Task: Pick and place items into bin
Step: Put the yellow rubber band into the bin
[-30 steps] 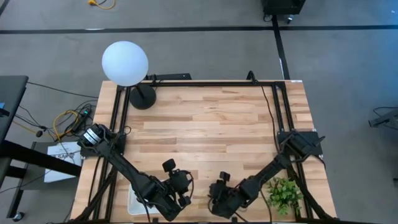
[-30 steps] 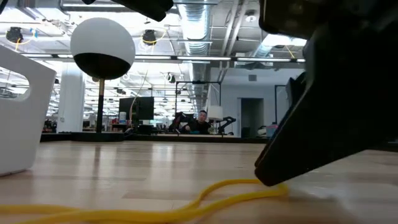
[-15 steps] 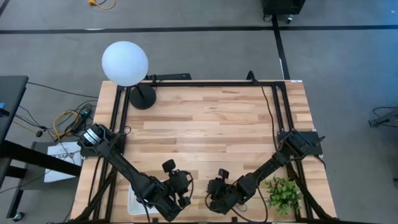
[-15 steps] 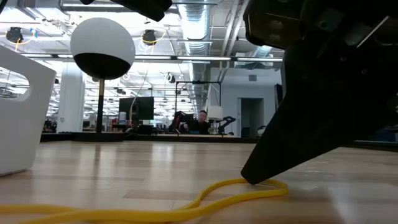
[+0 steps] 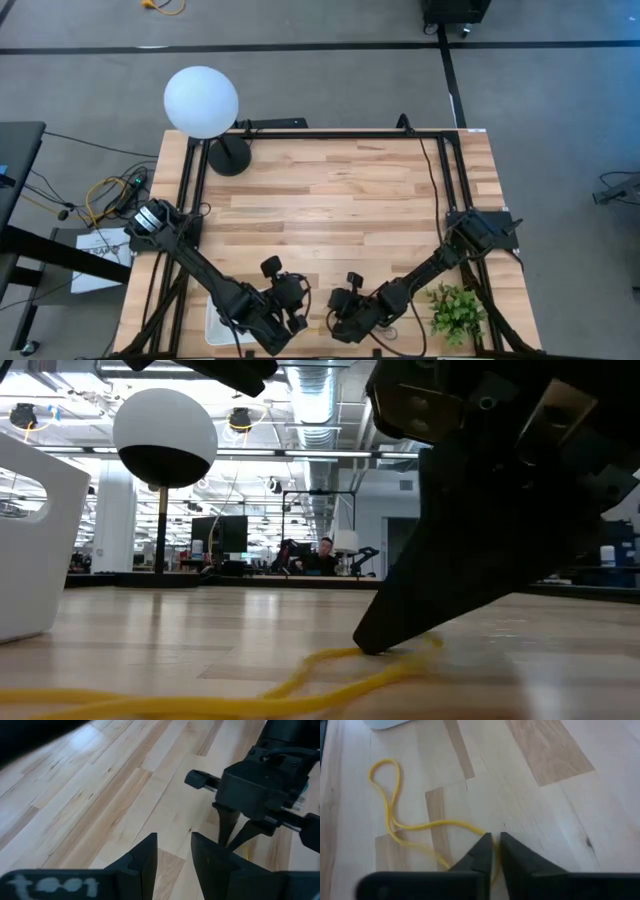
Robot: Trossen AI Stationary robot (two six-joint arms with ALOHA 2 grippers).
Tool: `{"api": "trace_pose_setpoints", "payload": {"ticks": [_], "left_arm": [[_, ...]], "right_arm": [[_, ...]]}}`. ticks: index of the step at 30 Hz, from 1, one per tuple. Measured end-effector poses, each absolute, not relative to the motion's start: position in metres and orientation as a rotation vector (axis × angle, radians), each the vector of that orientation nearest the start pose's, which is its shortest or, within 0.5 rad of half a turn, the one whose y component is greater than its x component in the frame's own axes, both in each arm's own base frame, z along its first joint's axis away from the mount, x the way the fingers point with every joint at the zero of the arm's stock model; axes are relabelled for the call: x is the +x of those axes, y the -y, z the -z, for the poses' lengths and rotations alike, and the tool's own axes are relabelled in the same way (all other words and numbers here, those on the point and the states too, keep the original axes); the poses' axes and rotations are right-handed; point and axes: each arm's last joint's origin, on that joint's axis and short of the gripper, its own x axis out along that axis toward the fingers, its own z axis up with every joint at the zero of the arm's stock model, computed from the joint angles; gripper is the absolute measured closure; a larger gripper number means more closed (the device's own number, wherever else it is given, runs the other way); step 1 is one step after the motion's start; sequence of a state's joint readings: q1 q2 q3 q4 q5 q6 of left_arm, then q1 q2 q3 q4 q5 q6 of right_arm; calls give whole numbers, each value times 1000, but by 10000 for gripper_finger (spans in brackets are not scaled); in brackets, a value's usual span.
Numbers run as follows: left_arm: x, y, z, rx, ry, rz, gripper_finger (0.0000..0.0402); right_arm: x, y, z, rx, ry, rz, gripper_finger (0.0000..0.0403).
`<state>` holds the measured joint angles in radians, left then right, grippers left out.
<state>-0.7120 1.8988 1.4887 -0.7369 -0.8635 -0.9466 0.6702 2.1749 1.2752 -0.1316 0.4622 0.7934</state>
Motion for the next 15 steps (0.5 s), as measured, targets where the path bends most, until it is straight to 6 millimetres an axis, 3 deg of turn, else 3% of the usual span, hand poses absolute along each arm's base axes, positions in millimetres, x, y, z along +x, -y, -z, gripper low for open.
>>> {"api": "trace_pose_setpoints", "payload": {"ticks": [2, 6, 10, 15], "left_arm": [[309, 237, -232, -81, -643, -474, 292], [309, 237, -231, -77, -679, -457, 292], [311, 236, -229, -47, -743, -396, 292], [319, 238, -232, -56, -729, -320, 292]], "right_arm": [[337, -248, -92, 194, -845, 154, 395], [337, -252, -106, 168, -804, 160, 397], [343, -271, -142, 98, -660, 129, 399], [346, -291, -169, -6, -560, 117, 401]]}}
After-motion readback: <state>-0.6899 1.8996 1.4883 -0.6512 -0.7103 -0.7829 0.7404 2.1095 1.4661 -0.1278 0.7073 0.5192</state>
